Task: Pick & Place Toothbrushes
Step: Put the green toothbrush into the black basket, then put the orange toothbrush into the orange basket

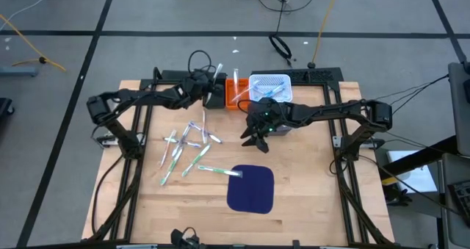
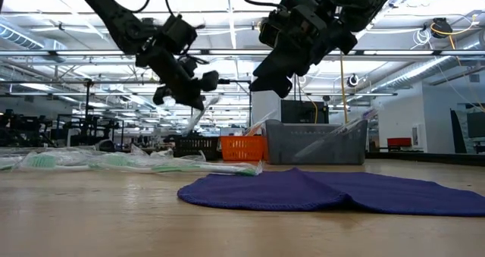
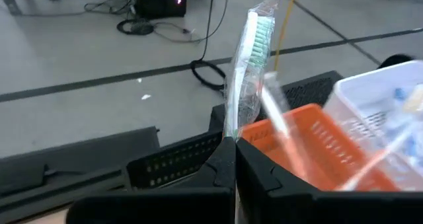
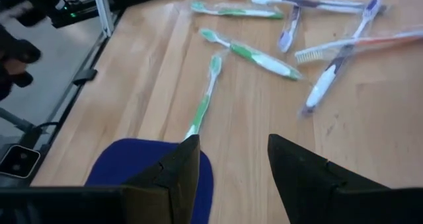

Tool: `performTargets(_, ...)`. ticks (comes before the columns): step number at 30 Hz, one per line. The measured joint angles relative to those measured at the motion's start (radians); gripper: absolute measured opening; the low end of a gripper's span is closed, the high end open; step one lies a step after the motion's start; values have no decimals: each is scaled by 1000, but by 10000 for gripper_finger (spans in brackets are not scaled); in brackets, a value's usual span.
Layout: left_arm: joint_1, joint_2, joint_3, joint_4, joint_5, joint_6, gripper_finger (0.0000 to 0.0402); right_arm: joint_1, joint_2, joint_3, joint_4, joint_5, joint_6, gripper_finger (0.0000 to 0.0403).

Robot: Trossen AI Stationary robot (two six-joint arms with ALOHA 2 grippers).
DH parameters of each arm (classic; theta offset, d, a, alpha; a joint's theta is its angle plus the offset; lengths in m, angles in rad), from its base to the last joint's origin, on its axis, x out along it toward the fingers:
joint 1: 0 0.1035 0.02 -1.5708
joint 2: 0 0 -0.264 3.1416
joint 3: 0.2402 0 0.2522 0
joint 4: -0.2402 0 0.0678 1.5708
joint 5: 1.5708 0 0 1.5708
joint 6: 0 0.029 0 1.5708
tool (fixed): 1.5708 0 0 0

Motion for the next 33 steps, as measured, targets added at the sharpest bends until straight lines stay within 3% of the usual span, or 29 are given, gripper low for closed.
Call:
performTargets(10, 25, 59, 0, 4, 30, -29, 20, 0, 0, 0, 3, 0, -11, 171)
performTargets(19, 26, 59, 0, 3, 64, 2, 95, 0, 0, 0, 3, 3, -19, 171)
performTargets(22, 27, 47, 0, -10, 135, 21, 116, 0, 0, 0, 3, 3, -19, 171)
performTargets(27, 10, -44, 0, -144, 306, 28, 131, 0, 0, 0, 3, 3, -19, 171)
performTargets(33, -72, -153, 0, -482, 329, 3, 131, 0, 0, 0, 3, 3, -19, 171)
